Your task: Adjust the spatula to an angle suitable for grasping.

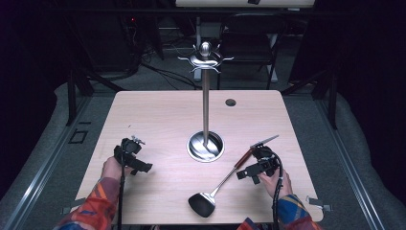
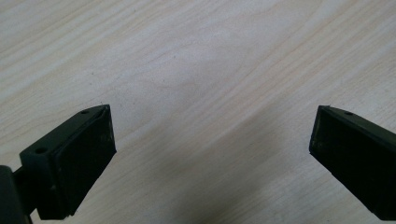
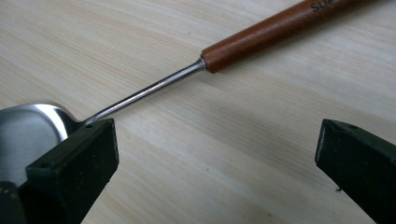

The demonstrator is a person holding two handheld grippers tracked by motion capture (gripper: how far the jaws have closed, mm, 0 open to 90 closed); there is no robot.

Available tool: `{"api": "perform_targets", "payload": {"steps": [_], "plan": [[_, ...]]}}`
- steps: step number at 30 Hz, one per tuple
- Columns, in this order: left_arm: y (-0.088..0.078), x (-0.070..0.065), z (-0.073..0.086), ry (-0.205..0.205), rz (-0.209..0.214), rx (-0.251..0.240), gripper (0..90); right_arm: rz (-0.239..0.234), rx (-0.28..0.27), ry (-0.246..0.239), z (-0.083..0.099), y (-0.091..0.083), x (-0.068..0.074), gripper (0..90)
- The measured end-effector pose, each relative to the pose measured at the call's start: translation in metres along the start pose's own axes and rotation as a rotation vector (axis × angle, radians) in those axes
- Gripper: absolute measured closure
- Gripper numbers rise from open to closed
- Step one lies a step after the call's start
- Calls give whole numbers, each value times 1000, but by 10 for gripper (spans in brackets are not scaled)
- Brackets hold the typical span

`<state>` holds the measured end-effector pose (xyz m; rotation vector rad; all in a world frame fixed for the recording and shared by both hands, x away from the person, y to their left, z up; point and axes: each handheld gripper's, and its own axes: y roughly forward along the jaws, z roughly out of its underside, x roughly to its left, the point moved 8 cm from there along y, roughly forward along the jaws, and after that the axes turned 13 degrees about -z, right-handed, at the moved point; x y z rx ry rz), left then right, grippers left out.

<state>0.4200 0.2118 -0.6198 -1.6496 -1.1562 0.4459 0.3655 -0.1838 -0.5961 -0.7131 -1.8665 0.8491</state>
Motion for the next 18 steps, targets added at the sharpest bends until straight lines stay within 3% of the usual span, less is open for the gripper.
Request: {"api": "perform_targets", "payload": {"steps": [1, 7, 15, 18], "plan": [[0, 0, 0, 0, 0, -2, 1, 6, 27, -23, 0, -1, 0, 0], [1, -2, -1, 14, 9, -5, 2, 10, 11, -69, -13, 8, 12, 6], [2, -3, 0, 16, 9, -2, 3, 70, 77, -51, -19, 32, 11, 30], [1, -3, 0, 16, 10, -3, 4, 82, 78, -56, -21, 39, 12, 32]]}}
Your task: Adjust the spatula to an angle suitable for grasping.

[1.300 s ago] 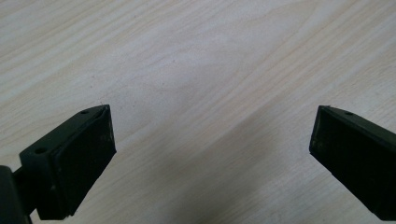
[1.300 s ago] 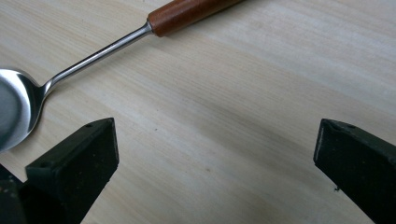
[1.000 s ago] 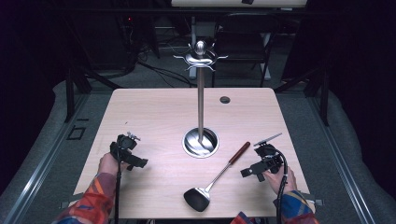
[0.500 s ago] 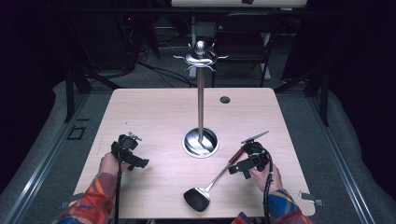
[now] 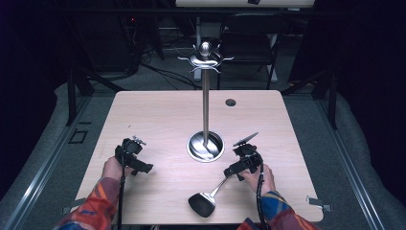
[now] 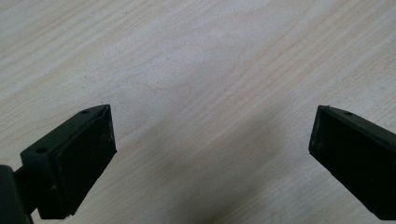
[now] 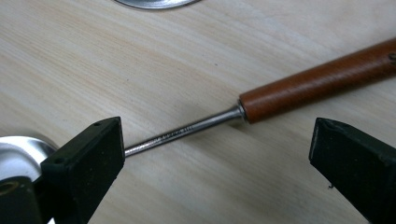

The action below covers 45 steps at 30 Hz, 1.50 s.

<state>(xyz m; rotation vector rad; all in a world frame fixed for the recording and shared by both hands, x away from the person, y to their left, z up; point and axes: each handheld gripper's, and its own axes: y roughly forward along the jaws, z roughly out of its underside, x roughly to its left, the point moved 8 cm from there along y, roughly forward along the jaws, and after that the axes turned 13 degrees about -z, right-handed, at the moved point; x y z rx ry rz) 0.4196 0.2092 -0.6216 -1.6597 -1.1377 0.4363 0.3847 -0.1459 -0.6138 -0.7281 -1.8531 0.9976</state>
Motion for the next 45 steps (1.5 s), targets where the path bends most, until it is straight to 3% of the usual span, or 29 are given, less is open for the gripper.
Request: {"api": "perform_targets", "payload": {"steps": [4, 7, 17, 20, 34, 45], "plan": [[0, 1, 1, -5, -2, -4, 4, 52, 31, -6, -3, 11, 0, 39], [0, 1, 1, -3, 2, -1, 4, 79, 41, 0, -3, 12, -3, 105], [1, 0, 1, 4, 10, 4, 4, 68, 22, 20, -3, 13, -3, 132], [1, 0, 1, 9, 10, 7, 4, 85, 19, 20, -3, 13, -6, 146], [0, -1, 1, 12, 12, 6, 5, 106, 36, -7, -4, 7, -14, 307], [1, -1, 2, 16, 11, 11, 5, 123, -2, -23, -10, 2, -23, 424]]}}
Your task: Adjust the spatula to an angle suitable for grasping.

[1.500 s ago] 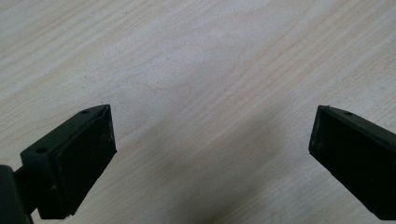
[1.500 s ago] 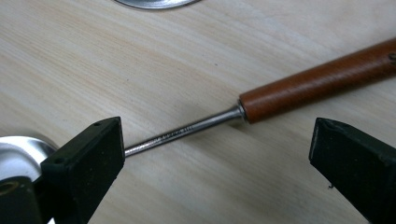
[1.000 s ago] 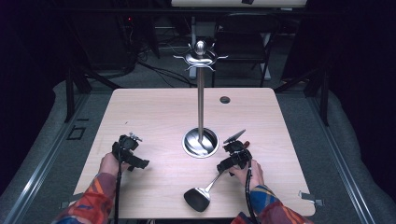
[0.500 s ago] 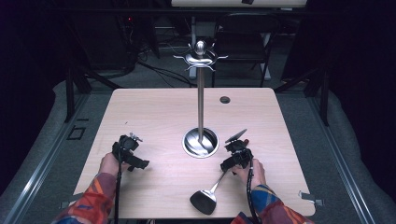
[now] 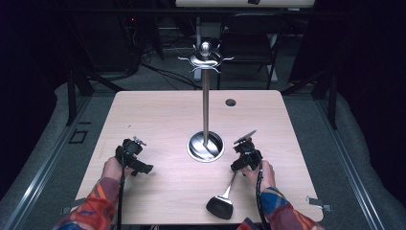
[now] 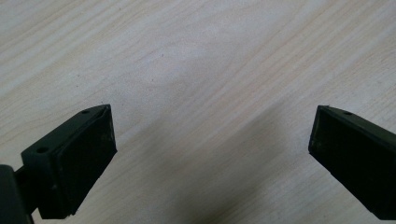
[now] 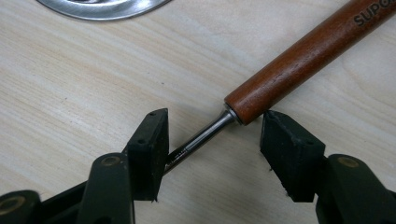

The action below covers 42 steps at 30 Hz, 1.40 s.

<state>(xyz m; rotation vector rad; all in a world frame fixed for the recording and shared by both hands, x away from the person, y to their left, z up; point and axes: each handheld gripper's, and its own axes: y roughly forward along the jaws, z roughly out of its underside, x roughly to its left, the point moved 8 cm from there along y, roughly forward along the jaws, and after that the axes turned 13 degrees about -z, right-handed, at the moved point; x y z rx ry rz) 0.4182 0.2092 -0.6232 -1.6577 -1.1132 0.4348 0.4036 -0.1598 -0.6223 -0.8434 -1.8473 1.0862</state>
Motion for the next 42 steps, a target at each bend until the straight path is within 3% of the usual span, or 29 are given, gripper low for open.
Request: {"api": "perform_targets", "payload": {"steps": [7, 14, 16, 19, 20, 21, 28, 31, 32, 42], "plan": [[0, 0, 0, 1, 1, -1, 5, 9, -14, -3, -4, -2, -4, 465], [0, 0, 0, 3, 1, -1, 5, 63, -20, -57, -10, -6, -10, 502], [0, 0, 0, 2, 1, 0, 5, 58, -12, -59, -10, -6, -11, 501], [0, 0, 0, 1, 0, -2, 5, 40, -2, -29, -8, -7, -12, 457], [0, 0, 0, 2, -1, -2, 5, 28, 42, -29, -6, -9, -12, 450], [0, 0, 0, 2, -1, -1, 6, 8, 24, -11, -6, -7, -9, 449], [0, 0, 0, 0, -1, -3, 7, 38, 36, -19, -6, -9, -5, 505], [0, 0, 0, 0, -1, -4, 7, 30, 14, 1, -6, -7, -6, 521], [0, 0, 0, 0, -1, -4, 7, 24, 40, -11, -5, -8, -6, 521], [0, 0, 0, 0, 0, -4, 7, 30, 47, -13, -4, -5, -6, 579]]}}
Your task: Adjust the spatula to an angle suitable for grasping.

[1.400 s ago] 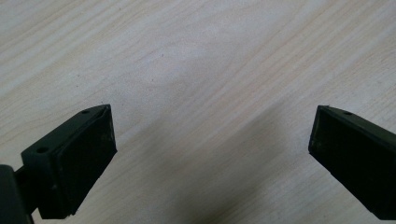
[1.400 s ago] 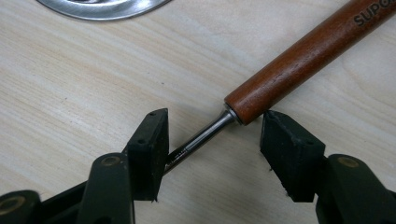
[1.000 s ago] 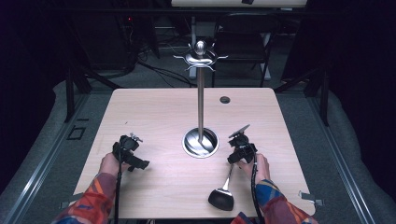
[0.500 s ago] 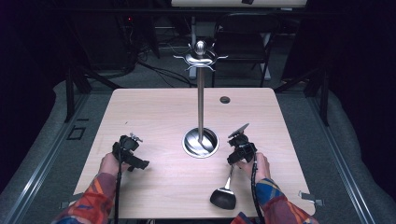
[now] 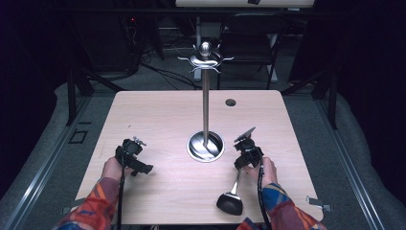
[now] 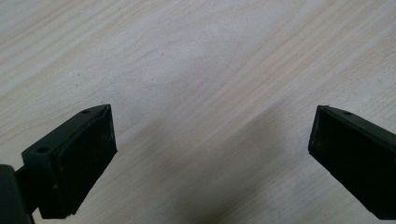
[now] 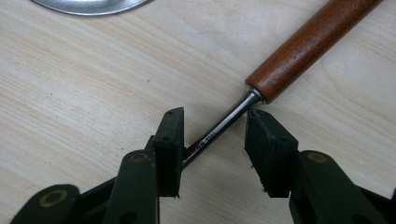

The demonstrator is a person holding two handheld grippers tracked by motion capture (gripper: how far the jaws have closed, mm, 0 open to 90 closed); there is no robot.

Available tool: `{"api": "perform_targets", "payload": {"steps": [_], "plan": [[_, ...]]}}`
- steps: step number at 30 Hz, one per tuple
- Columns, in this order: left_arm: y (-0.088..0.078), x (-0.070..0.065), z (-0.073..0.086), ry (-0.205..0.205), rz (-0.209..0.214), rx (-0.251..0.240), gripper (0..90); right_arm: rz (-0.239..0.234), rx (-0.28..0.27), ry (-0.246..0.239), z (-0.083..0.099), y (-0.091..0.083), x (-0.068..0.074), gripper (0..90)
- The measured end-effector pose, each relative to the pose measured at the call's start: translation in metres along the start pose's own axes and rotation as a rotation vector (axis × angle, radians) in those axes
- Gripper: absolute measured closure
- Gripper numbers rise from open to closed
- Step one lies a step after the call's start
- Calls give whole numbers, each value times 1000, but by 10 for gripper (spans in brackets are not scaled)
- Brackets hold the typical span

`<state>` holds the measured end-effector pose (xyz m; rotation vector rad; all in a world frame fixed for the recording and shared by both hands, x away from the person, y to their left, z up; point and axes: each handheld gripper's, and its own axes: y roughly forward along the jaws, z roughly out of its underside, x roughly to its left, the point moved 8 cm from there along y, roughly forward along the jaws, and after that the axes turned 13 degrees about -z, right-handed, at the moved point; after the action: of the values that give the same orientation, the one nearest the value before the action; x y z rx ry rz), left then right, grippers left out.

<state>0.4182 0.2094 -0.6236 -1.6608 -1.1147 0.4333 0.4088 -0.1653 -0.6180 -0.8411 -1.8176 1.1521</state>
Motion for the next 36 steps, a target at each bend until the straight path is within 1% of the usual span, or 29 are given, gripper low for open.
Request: {"api": "perform_targets", "payload": {"steps": [2, 3, 4, 6, 11, 14, 15, 16, 17, 18, 19, 23, 29, 31, 34, 35, 36], "plan": [[0, 0, 0, 0, 0, 0, 7, 1, -1, 1, 0, 0, -2, 582], [0, 0, 0, 0, 0, 0, 7, -2, -21, 12, 0, 1, -1, 585], [0, 0, 0, 0, 1, -1, 7, 0, 3, 0, 0, 0, -2, 588], [0, 0, 0, 2, 0, 2, 7, -3, -3, 0, 0, 0, -2, 591], [0, 0, 0, 1, -2, 0, 7, 15, -3, -18, -1, 0, -4, 611], [0, 0, 0, 2, 0, 1, 7, 27, 7, -31, 0, -1, -5, 634], [0, 0, 0, 2, 0, 1, 7, 27, -23, -18, -1, 1, -5, 642], [0, 0, 0, 2, 1, -1, 7, 28, -29, -19, -1, 1, -5, 649], [-1, 0, 0, 3, 2, 2, 7, 34, -1, -34, 0, -1, -6, 655], [0, 0, 0, 1, 0, -2, 7, 28, -12, -29, -1, -1, -6, 659], [0, 0, 0, 1, 0, -2, 7, 35, 1, -36, 0, -2, -7, 662], [0, 0, 0, 1, 0, -2, 7, 42, 0, -45, 0, -2, -8, 667], [-1, 0, 0, 1, 0, -2, 7, 53, 15, -63, 1, -3, -10, 687], [0, 0, 0, 1, 0, -2, 7, 62, 30, -79, 1, -5, -11, 713], [-1, 0, 0, 3, 1, 4, 7, 77, 26, -92, 1, -6, -11, 741], [0, 0, 0, 3, 2, 2, 7, 70, 23, -88, 1, -5, -10, 748], [-1, 0, 0, 3, 1, 4, 7, 74, 26, -92, 1, -6, -10, 755]]}}
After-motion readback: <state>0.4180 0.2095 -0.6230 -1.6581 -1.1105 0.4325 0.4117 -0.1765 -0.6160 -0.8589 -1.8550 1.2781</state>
